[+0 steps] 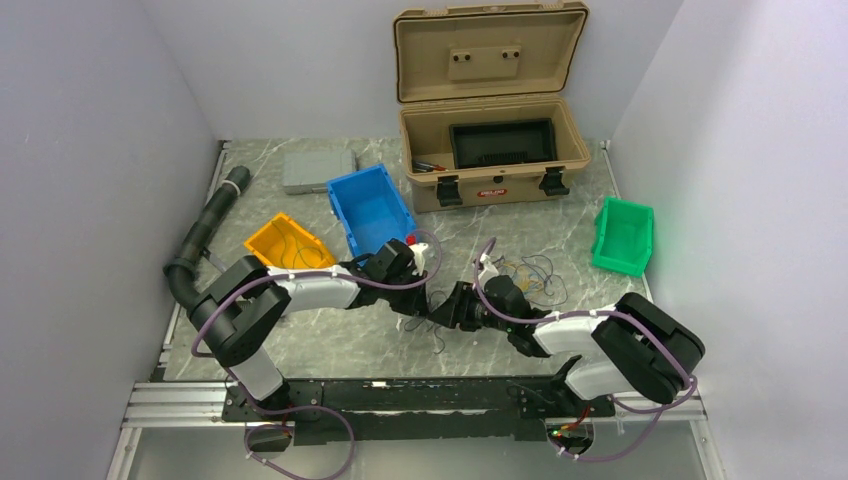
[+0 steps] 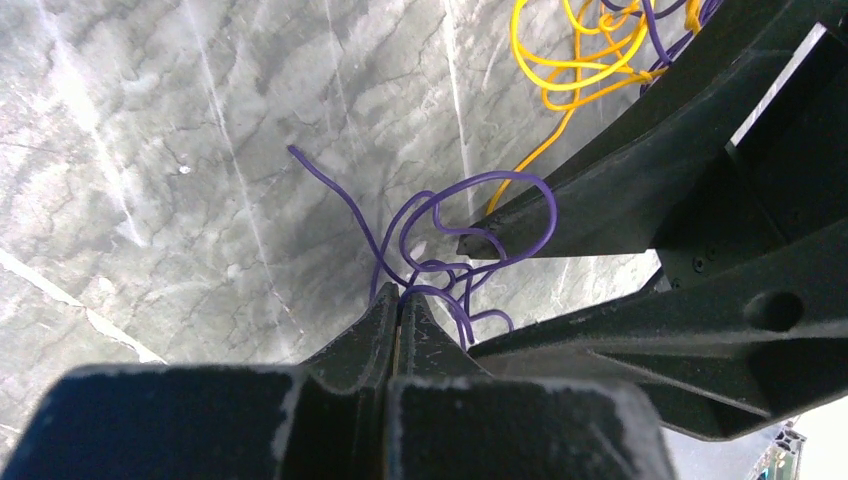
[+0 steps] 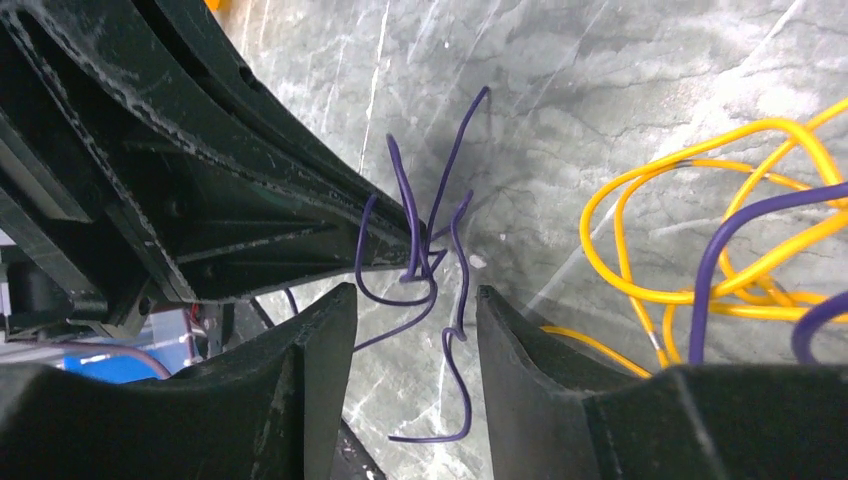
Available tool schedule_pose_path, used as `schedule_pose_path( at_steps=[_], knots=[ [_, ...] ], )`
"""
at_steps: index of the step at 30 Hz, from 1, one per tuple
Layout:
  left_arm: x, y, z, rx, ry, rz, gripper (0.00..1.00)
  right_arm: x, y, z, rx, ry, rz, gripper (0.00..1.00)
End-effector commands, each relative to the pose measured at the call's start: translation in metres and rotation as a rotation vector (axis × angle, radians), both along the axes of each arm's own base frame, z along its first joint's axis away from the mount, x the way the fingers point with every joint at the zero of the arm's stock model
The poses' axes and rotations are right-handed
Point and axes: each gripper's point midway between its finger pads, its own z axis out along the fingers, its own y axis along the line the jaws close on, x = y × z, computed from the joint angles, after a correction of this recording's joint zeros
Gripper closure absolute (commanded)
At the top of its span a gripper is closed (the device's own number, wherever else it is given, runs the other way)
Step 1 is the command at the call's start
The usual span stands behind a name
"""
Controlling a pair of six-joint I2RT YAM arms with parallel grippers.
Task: Untangle the cables
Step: Place the cable in the bin.
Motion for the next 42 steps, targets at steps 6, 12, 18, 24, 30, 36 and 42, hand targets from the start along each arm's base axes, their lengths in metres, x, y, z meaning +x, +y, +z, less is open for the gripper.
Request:
schedule_pose_path(
  at_steps=[6, 12, 18, 24, 30, 36, 42],
  knots=[
    [0.003, -0.015, 0.013, -0.05, -0.033, -0.021, 1.0, 0.013, 0.015, 0.014, 0.064, -0.022, -0.013, 0.57],
    [0.003, -0.017, 0.016, -0.058, -0.029, -0.023, 1.0, 0.013, 0.02, 0.011, 0.072, -0.005, -0.004, 0.96],
    [0.011, 0.006, 0.027, 0.033, -0.069, 0.068, 0.82, 0.015, 0.01, 0.019, 0.051, -0.018, -0.045, 1.0],
    [0.012, 0.029, 0.099, -0.032, -0.213, 0.109, 0.32, 0.027, -0.008, 0.051, -0.035, -0.105, -0.094, 1.0],
    [0.013, 0.061, 0.181, -0.076, -0.372, 0.158, 0.11, 0.051, -0.041, 0.111, -0.088, -0.22, -0.189, 1.0],
    [0.007, 0.093, 0.226, -0.088, -0.469, 0.191, 0.01, 0.079, -0.11, 0.147, -0.3, -0.267, -0.403, 1.0],
    [0.004, 0.121, 0.246, -0.047, -0.552, 0.236, 0.01, 0.087, -0.211, 0.168, -0.573, -0.249, -0.764, 1.0]
  ],
)
